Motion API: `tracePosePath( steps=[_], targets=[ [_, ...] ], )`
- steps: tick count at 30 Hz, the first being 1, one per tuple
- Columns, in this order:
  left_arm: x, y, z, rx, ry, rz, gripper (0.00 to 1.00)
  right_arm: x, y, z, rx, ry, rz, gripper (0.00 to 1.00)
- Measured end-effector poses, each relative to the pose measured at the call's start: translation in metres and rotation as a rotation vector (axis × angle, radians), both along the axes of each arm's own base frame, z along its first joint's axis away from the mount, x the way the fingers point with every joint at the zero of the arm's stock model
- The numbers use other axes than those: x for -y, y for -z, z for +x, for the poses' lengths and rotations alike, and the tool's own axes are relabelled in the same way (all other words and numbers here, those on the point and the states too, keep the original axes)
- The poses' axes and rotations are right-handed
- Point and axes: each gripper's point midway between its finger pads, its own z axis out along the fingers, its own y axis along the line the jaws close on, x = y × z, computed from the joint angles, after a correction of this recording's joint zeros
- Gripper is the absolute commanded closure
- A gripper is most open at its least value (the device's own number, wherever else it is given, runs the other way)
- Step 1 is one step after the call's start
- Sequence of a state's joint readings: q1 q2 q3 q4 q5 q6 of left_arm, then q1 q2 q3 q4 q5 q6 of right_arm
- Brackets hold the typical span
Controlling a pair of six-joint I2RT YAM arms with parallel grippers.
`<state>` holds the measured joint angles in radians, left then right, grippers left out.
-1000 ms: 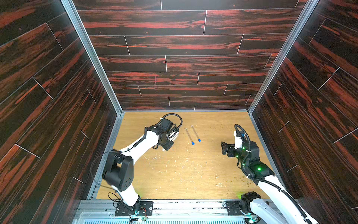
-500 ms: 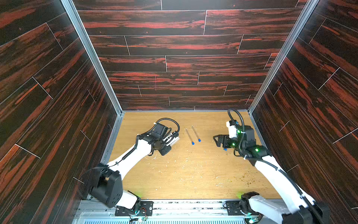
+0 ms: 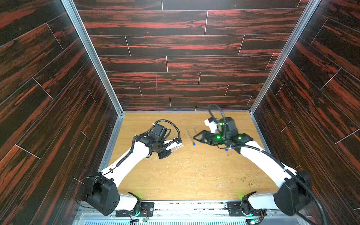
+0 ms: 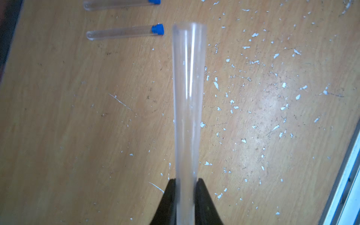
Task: Insert stoppers into test tubes
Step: Pick up the test tube at the center of the board.
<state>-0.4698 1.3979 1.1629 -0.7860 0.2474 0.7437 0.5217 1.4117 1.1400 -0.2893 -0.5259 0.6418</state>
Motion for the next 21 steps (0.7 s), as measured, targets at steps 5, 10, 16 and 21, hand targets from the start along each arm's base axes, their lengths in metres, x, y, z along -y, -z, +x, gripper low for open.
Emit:
tracePosePath(
  steps=[5, 10, 16, 21],
  targets=[
    [0.007, -0.017, 0.003, 0.033, 0.038, -0.015, 0.85, -0.032, 0.0, -0.007, -0.059, -0.078, 0.074, 0.29],
    [0.012, -0.029, 0.003, 0.052, 0.069, -0.037, 0.85, -0.054, 0.001, -0.013, -0.107, -0.144, 0.137, 0.35],
    [0.015, -0.034, 0.002, 0.055, 0.097, -0.038, 0.85, -0.074, 0.005, -0.026, -0.165, -0.218, 0.181, 0.4],
    [0.018, -0.038, -0.001, 0.058, 0.124, -0.038, 0.85, -0.084, 0.002, -0.032, -0.179, -0.258, 0.216, 0.47]
  ],
)
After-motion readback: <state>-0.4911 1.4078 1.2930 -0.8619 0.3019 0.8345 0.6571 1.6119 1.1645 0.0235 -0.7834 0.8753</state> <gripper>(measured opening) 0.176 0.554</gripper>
